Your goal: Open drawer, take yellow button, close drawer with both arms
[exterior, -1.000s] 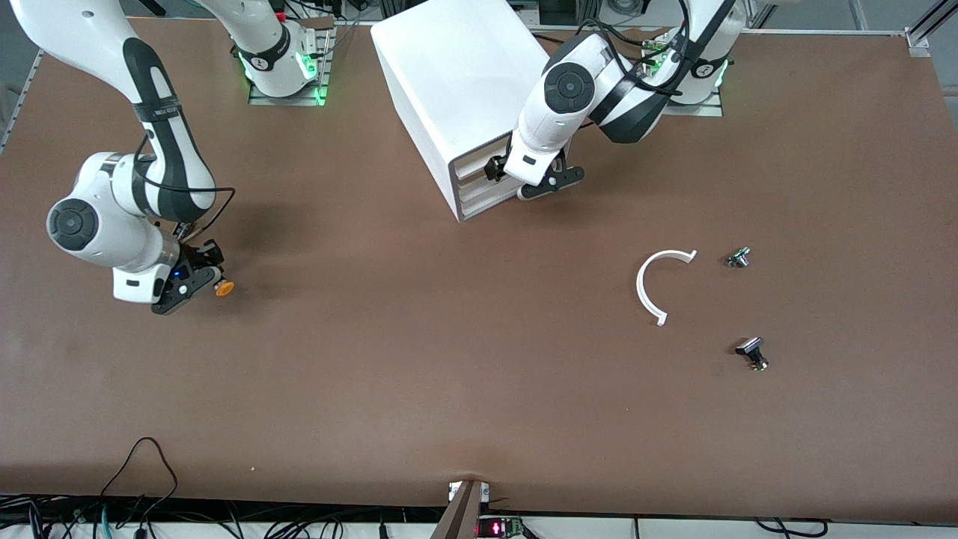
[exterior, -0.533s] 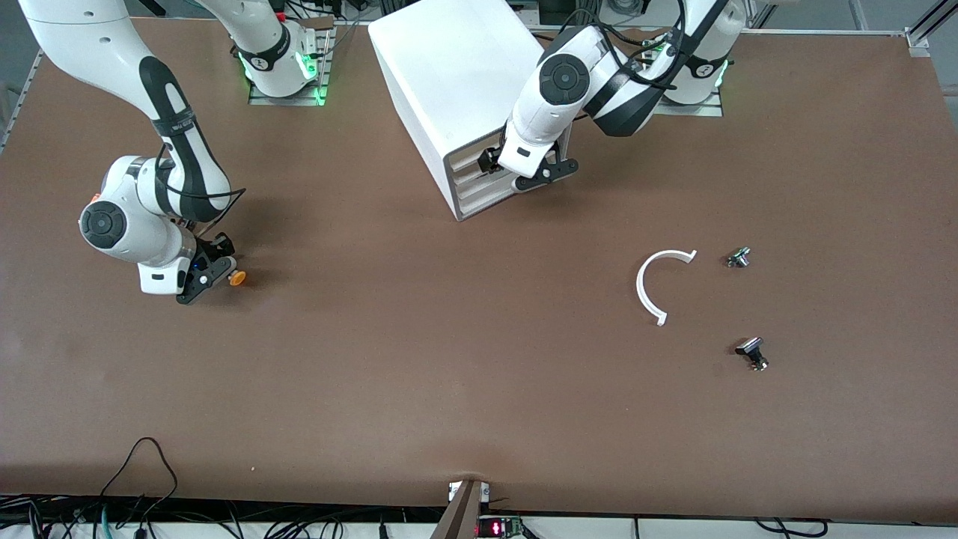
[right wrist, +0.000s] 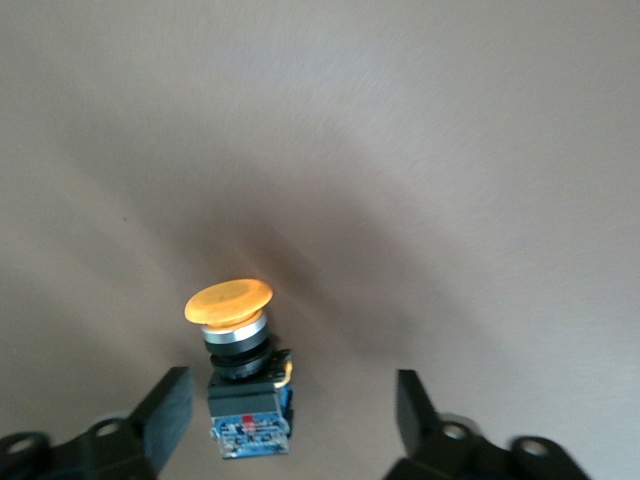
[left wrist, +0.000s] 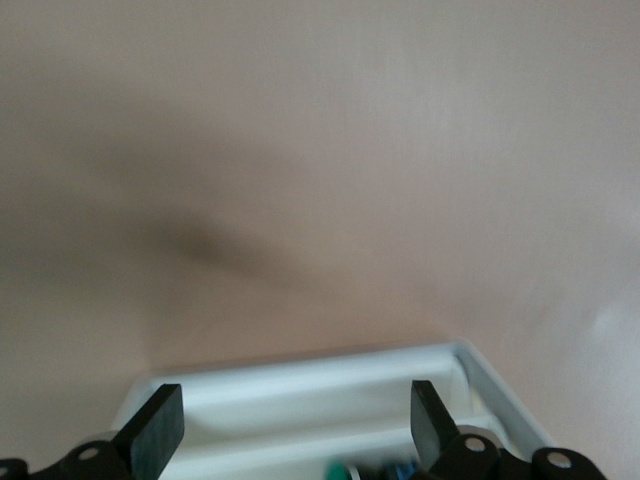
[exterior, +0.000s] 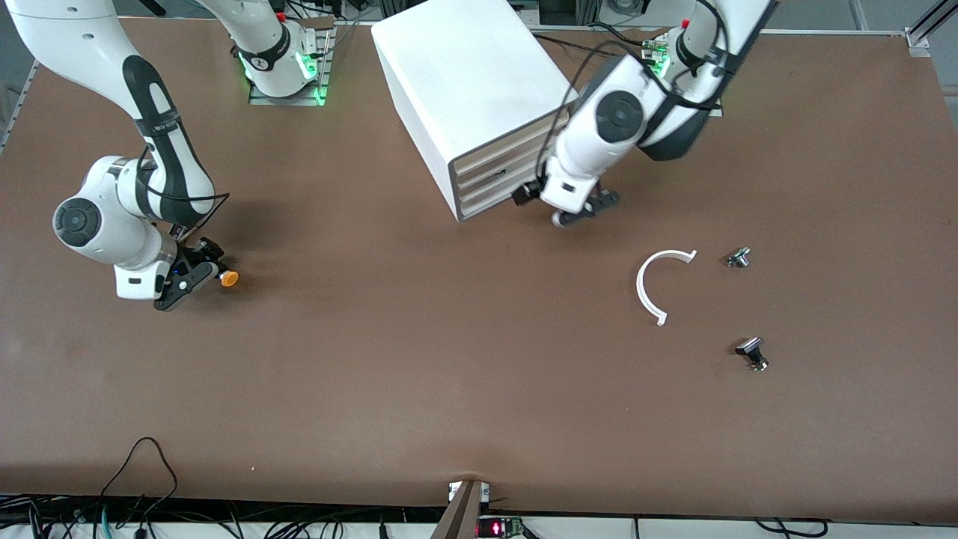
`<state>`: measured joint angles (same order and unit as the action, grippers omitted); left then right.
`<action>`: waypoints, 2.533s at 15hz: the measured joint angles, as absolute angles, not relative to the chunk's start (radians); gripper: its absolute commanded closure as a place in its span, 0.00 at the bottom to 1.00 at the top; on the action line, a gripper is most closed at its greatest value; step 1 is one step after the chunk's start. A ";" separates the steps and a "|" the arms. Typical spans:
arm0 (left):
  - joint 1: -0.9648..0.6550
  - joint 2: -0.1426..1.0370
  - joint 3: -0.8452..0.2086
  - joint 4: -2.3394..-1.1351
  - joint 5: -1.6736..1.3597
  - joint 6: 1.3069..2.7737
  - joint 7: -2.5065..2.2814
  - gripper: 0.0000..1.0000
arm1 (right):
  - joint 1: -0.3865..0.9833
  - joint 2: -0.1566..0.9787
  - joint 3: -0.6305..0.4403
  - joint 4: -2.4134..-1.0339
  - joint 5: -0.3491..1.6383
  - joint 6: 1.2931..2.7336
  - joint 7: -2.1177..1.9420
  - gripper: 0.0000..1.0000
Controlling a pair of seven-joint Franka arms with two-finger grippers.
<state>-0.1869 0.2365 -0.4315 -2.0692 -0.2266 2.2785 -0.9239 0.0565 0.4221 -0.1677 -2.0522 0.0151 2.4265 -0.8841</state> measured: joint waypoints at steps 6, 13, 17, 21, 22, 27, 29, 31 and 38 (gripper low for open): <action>-0.089 0.141 -0.294 -1.991 -0.128 2.114 -0.636 0.00 | 0.056 0.366 -0.160 -1.841 0.016 2.190 -0.884 0.00; -0.045 0.000 -0.194 -1.837 -0.006 1.793 -0.338 0.00 | 0.056 0.360 -0.135 -1.616 0.137 1.941 -0.732 0.00; -0.019 -0.054 -0.126 -1.832 -0.006 1.766 -0.175 0.00 | 0.055 0.358 -0.134 -1.581 0.142 1.918 -0.727 0.00; -0.008 -0.071 -0.117 -1.831 -0.006 1.742 -0.165 0.00 | 0.053 0.330 -0.134 -1.568 0.138 1.889 -0.677 0.00; -0.006 -0.071 -0.117 -1.830 -0.006 1.742 -0.165 0.00 | 0.053 0.316 -0.130 -1.557 0.125 1.856 -0.664 0.00; 0.004 -0.071 -0.116 -1.829 -0.006 1.740 -0.165 0.00 | 0.053 0.266 -0.097 -1.414 0.049 1.594 -0.547 0.00; 0.007 -0.071 -0.116 -1.828 -0.006 1.740 -0.165 0.00 | 0.053 0.255 -0.097 -1.369 0.000 1.523 -0.523 0.00; 0.011 -0.071 -0.116 -1.828 -0.006 1.740 -0.165 0.00 | 0.053 0.238 -0.096 -1.353 -0.053 1.492 -0.503 0.00; 0.034 -0.071 -0.116 -1.820 -0.006 1.740 -0.165 0.00 | 0.052 0.219 -0.074 -1.320 -0.064 1.352 -0.313 0.00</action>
